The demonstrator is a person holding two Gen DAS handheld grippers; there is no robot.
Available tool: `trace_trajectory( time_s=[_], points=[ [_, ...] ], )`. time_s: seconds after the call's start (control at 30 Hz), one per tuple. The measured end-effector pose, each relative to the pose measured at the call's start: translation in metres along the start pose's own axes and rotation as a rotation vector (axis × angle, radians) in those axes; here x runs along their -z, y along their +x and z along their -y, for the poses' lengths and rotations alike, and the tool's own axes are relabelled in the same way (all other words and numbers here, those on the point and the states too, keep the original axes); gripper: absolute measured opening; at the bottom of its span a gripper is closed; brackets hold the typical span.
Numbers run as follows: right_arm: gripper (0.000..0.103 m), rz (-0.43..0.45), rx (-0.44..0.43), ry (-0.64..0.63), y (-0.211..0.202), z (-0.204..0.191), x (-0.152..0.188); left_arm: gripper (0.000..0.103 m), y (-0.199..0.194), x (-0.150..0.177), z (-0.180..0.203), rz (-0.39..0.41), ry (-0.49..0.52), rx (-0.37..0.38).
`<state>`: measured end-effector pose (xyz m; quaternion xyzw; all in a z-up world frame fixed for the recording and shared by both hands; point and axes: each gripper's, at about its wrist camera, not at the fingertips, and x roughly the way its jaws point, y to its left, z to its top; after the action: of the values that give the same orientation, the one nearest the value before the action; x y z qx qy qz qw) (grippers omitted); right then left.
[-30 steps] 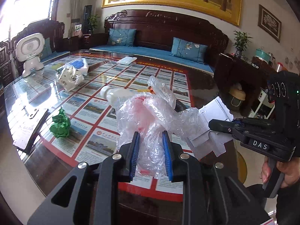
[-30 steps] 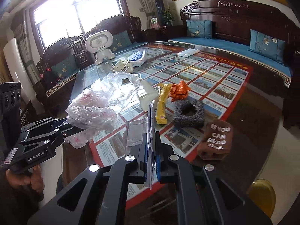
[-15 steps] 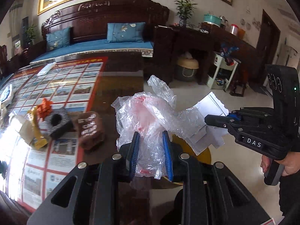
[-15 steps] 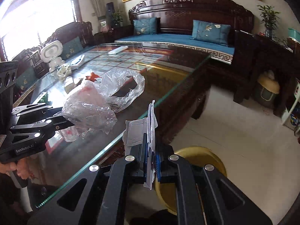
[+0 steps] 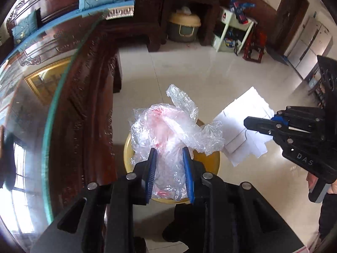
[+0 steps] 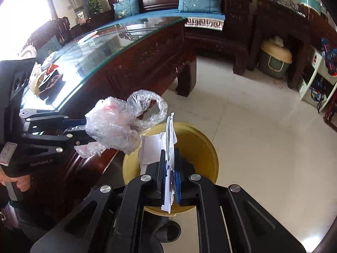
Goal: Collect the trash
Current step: 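Carry the plastic bag and paper cards over the yellow bucket with both grippers, then open the left gripper to drop the bag, then the right to drop the cards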
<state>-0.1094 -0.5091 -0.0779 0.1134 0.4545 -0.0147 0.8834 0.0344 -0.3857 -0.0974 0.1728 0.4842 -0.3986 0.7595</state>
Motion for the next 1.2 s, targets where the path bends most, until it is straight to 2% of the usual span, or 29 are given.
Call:
trace_trajectory(
  time_s=[0.17, 0.37, 0.7, 0.83, 0.87, 0.9, 1.2],
  points=[
    [0.007, -0.037, -0.013, 0.016, 0.019, 0.017, 0.005, 0.025, 0.042, -0.006, 0.002, -0.096, 0.002, -0.009],
    [0.007, -0.069, -0.007, 0.01, 0.035, 0.027, 0.008, 0.025, 0.066, -0.006, -0.009, -0.165, -0.018, -0.009],
    [0.007, -0.09, 0.006, 0.006, 0.044, 0.034, 0.006, 0.029, 0.072, -0.004, -0.01, -0.164, -0.021, -0.019],
    [0.007, -0.096, 0.008, 0.004, 0.044, 0.035, 0.007, 0.046, 0.072, -0.005, -0.007, -0.161, -0.008, -0.012],
    [0.007, -0.096, 0.009, 0.003, 0.044, 0.035, 0.008, 0.053, 0.07, -0.005, -0.006, -0.157, -0.01, -0.012],
    [0.007, -0.099, 0.008, 0.002, 0.044, 0.036, 0.007, 0.055, 0.07, -0.005, -0.005, -0.154, -0.013, -0.012],
    [0.007, -0.108, 0.011, -0.001, 0.043, 0.029, 0.006, 0.056, 0.059, -0.005, -0.013, -0.124, -0.035, -0.029]
  ],
)
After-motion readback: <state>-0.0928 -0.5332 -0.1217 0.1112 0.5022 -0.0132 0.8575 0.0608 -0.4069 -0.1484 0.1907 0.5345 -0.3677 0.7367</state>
